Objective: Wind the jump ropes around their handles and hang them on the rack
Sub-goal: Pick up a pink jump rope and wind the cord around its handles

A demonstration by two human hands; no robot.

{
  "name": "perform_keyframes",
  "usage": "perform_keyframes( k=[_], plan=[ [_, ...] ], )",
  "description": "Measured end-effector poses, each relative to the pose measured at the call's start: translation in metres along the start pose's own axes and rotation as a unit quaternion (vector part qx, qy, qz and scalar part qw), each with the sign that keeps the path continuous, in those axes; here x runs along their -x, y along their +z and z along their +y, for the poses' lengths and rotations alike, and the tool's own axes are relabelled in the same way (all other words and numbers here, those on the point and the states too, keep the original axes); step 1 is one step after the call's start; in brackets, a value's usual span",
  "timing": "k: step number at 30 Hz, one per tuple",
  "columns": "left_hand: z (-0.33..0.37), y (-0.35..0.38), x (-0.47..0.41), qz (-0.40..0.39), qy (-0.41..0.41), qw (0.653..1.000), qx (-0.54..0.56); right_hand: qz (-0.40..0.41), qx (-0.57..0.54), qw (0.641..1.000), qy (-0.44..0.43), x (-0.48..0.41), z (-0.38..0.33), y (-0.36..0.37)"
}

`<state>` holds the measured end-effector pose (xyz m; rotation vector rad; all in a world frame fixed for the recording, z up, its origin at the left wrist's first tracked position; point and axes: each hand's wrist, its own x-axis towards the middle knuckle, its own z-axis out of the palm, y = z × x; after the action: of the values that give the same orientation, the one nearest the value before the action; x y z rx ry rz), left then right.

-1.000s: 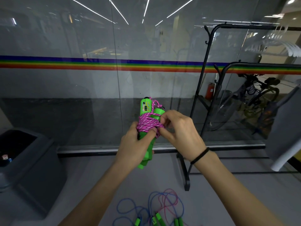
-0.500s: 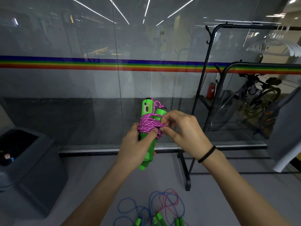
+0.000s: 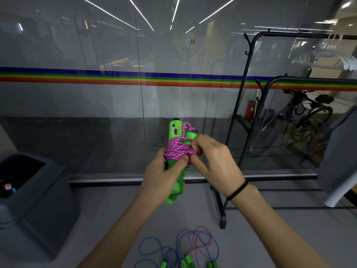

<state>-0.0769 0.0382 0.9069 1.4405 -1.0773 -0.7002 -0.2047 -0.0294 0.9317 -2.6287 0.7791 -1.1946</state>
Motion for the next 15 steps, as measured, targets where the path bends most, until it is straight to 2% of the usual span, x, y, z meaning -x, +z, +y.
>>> perform_keyframes(
  k=[4, 10, 12, 15],
  plan=[
    [-0.0018, -0.0006, 0.0004, 0.009, 0.006, 1.000, 0.010, 0.017, -0.026, 0.999, 0.014, 0.0041, -0.0013, 0.0047],
    [0.0027, -0.0007, 0.0026, -0.002, 0.005, 0.998, 0.064, 0.084, -0.049, 0.995, 0.025, 0.0061, -0.0070, 0.0056],
    [0.0049, -0.0015, 0.0028, -0.013, -0.002, 0.997, 0.070, 0.079, -0.056, 0.995, 0.029, 0.0058, -0.0071, 0.0030],
    [0.0037, -0.0026, 0.0026, -0.024, -0.005, 0.997, 0.069, 0.026, -0.030, 0.999, 0.024, 0.0036, -0.0050, -0.0022]
  ],
)
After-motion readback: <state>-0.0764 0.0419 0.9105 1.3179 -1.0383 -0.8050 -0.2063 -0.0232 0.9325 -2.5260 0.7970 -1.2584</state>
